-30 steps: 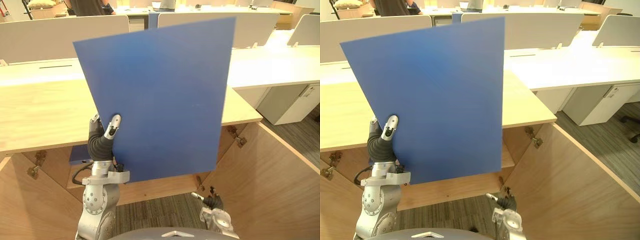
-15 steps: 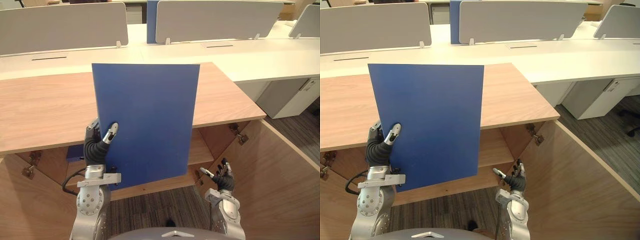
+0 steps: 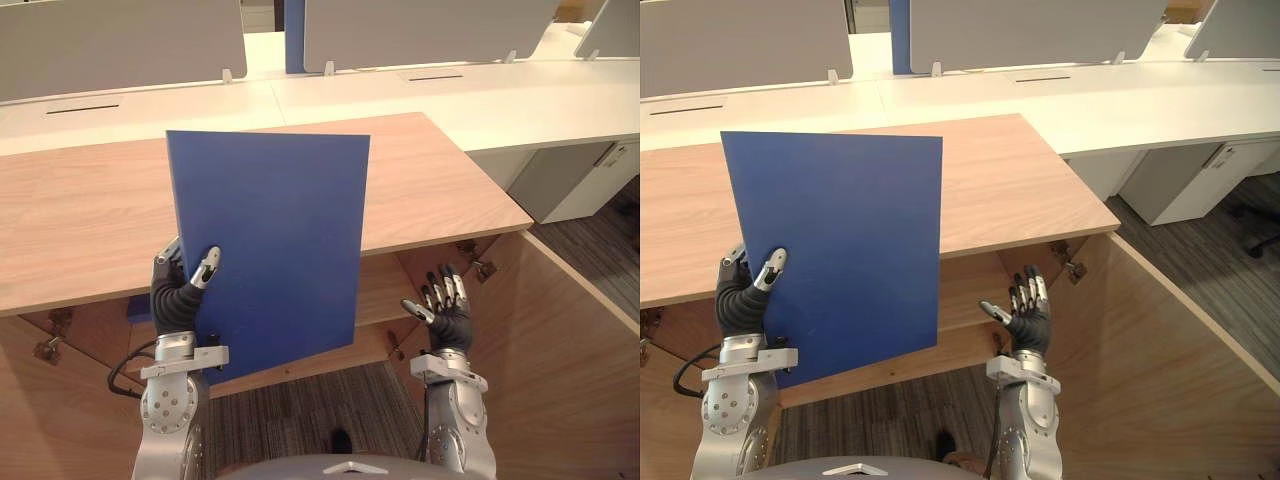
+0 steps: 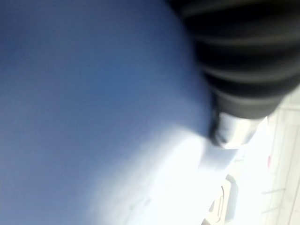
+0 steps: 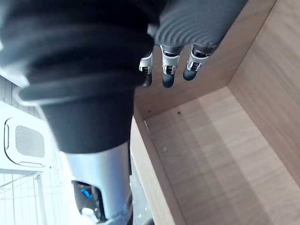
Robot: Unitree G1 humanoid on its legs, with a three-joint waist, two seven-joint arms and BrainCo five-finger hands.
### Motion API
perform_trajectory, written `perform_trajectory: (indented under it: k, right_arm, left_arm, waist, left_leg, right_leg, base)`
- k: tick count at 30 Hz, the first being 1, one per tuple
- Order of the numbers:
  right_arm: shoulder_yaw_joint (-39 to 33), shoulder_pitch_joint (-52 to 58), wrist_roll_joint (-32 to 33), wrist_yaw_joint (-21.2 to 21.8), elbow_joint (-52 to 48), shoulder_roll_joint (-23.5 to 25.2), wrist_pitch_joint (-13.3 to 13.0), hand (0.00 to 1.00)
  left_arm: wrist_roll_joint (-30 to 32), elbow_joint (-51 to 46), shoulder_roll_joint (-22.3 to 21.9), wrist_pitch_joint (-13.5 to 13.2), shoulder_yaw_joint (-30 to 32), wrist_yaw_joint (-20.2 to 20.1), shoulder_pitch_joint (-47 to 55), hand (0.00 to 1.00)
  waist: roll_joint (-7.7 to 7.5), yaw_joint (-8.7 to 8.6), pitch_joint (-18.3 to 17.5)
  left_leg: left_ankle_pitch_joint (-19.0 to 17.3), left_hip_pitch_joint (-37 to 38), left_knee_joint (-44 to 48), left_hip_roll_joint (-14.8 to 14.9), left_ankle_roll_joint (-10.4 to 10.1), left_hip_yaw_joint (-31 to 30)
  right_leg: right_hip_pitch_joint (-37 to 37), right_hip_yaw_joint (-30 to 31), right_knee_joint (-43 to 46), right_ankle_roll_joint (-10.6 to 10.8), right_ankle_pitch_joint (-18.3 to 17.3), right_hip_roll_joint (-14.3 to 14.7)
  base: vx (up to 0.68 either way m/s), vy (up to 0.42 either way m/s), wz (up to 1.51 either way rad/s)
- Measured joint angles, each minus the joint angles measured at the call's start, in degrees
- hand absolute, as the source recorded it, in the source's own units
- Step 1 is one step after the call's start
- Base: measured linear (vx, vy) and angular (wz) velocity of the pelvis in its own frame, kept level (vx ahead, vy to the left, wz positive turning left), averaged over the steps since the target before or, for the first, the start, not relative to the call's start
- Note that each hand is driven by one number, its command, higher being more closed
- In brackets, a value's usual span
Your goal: Walk over to the cabinet, pick up the folder, carry it to the office cabinet, place the folder inside the office cabinet, then close the office cabinet door
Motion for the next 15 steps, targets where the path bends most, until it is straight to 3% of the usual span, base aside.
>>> perform_trajectory:
  k: [4,15]
  right_arm:
    - [3.7,-2.0,1.1,3.6,-0.2,-1.3,0.0,0.00]
    - [6.3,-2.3,1.1,4.3,-0.2,-4.2,0.5,0.00]
  left_arm:
    - [0.0,0.0,-0.3,0.0,0.3,-0.8,-0.3,1.00]
    - [-0.2,0.0,-0.5,-0.9,-0.6,-1.6,-2.0,1.00]
  waist:
    - [-0.16,-0.01,0.1]
    - [-0.17,-0.05,0.1]
  left_leg:
    - [-0.2,0.0,0.4,-0.1,0.1,0.1]
    - [-0.2,-0.2,0.6,-0.2,0.1,-0.1]
  right_leg:
    - [0.1,0.3,-0.1,0.1,0.1,-0.1]
    - [0.1,-0.3,-0.2,0.1,0.3,-0.2]
  base:
    - [-0.02,0.017,-0.03]
    - [0.00,0.002,0.00]
